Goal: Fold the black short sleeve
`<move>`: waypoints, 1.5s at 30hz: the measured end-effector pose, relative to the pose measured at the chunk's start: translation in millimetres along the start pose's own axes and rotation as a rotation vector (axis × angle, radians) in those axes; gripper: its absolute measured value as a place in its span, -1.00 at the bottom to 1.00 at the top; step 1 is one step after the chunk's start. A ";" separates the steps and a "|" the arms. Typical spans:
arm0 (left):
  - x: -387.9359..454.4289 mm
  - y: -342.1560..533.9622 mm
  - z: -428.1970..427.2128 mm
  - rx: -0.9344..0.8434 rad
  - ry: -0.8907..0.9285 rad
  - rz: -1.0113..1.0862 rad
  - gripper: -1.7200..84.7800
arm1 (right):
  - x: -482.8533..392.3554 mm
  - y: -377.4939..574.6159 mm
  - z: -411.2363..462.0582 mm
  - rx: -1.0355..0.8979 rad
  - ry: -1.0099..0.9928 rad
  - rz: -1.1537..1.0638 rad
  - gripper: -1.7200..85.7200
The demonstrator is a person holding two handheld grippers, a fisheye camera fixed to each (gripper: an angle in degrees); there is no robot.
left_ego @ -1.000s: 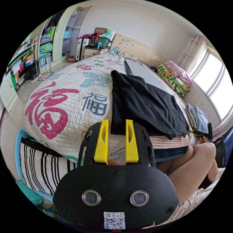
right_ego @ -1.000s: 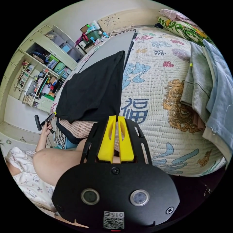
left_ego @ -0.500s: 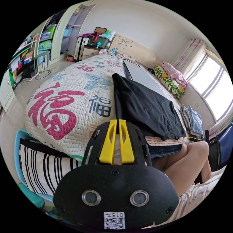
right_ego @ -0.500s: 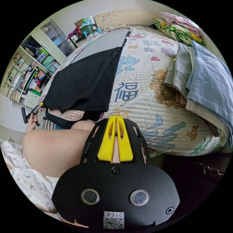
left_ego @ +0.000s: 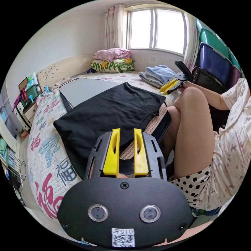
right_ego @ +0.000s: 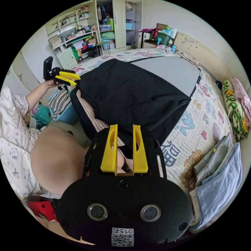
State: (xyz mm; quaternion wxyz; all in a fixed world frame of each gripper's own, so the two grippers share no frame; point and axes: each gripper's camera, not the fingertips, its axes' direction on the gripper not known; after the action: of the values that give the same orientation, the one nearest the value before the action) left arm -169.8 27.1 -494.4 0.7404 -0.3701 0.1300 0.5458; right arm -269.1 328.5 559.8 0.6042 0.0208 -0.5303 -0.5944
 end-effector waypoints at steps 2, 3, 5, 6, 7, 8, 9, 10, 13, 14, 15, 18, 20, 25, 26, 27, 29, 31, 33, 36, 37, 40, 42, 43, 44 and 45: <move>1.5 1.9 11.5 -0.025 0.009 0.008 -0.75 | -7.9 -8.7 25.0 -0.057 0.030 -0.043 -0.74; 2.8 4.1 17.9 -0.039 0.000 0.015 -0.74 | -13.4 -12.3 41.8 -0.106 0.056 -0.073 -0.74; 5.5 7.5 26.6 -0.064 -0.011 0.033 -0.73 | -20.5 -14.4 67.4 -0.178 0.104 -0.109 -0.74; 7.4 9.9 32.4 -0.084 -0.014 0.044 -0.72 | -24.6 -14.0 84.3 -0.222 0.146 -0.126 -0.74; 8.2 11.0 35.7 -0.096 -0.015 0.050 -0.72 | -26.8 -13.5 92.5 -0.241 0.167 -0.134 -0.74; 9.4 12.6 43.0 -0.130 -0.017 0.057 -0.72 | -31.6 -12.2 106.2 -0.261 0.196 -0.148 -0.75; 10.5 13.4 50.5 -0.172 -0.025 0.061 -0.72 | -36.1 -11.1 115.5 -0.260 0.216 -0.153 -0.76; 11.4 13.8 53.6 -0.189 -0.028 0.064 -0.72 | -37.8 -10.5 119.6 -0.262 0.224 -0.156 -0.76; 16.3 16.9 62.5 -0.213 -0.041 0.074 -0.73 | -38.2 -6.8 137.3 -0.270 0.231 -0.155 -0.77; 17.2 18.7 65.6 -0.221 -0.049 0.070 -0.74 | -37.2 -5.3 144.2 -0.269 0.221 -0.147 -0.79; 17.9 20.9 67.0 -0.219 -0.056 0.065 -0.74 | -37.3 -3.1 150.3 -0.265 0.209 -0.145 -0.80; 18.4 27.6 69.6 -0.211 -0.063 0.060 -0.75 | -38.2 2.4 164.5 -0.258 0.217 -0.138 -0.84; 18.1 31.2 71.0 -0.203 -0.072 0.047 -0.77 | -39.8 4.4 173.6 -0.261 0.236 -0.136 -0.85; 20.2 37.6 73.0 -0.205 -0.100 0.034 -0.88 | -46.5 6.7 195.1 -0.266 0.262 -0.146 -0.87; 19.6 38.8 72.7 -0.207 -0.087 0.032 -0.91 | -47.4 7.4 199.2 -0.264 0.264 -0.143 -0.88; 18.0 39.8 72.4 -0.208 -0.085 0.022 -0.93 | -47.8 8.4 202.9 -0.260 0.266 -0.136 -0.89; 15.2 41.0 70.7 -0.198 -0.077 0.006 -0.94 | -48.2 9.8 207.6 -0.253 0.262 -0.125 -0.91; 11.8 41.6 69.2 -0.190 -0.067 -0.013 -0.95 | -49.2 11.4 212.0 -0.246 0.260 -0.117 -0.93; 10.2 42.8 68.0 -0.179 -0.068 -0.015 -0.96 | -51.2 12.2 217.7 -0.239 0.257 -0.109 -0.95; 10.4 44.2 67.6 -0.168 -0.075 -0.009 -0.96 | -55.6 11.1 224.4 -0.237 0.257 -0.106 -0.96; 10.0 44.5 67.3 -0.164 -0.077 -0.012 -0.96 | -56.8 10.7 225.6 -0.237 0.258 -0.106 -0.96; 4.4 45.0 62.4 -0.122 -0.073 -0.057 -0.96 | -64.8 8.6 230.7 -0.239 0.276 -0.117 -0.97; -2.3 44.2 54.6 -0.057 -0.074 -0.102 -0.96 | -72.6 7.0 233.4 -0.240 0.325 -0.125 -0.98; -4.2 43.7 52.8 -0.041 -0.077 -0.114 -0.96 | -74.6 6.5 233.5 -0.238 0.336 -0.126 -0.98; -8.2 42.0 49.8 -0.012 -0.082 -0.135 -0.96 | -78.4 5.1 232.8 -0.232 0.363 -0.124 -0.98; -12.1 39.7 47.4 0.012 -0.089 -0.154 -0.96 | -82.8 2.9 229.9 -0.217 0.385 -0.120 -0.98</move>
State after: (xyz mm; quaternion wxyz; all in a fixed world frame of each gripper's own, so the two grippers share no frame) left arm -220.2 56.4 -470.5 0.7876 -0.3498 0.0712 0.5022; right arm -397.8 529.8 611.1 0.6564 0.1005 -0.3360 -0.6679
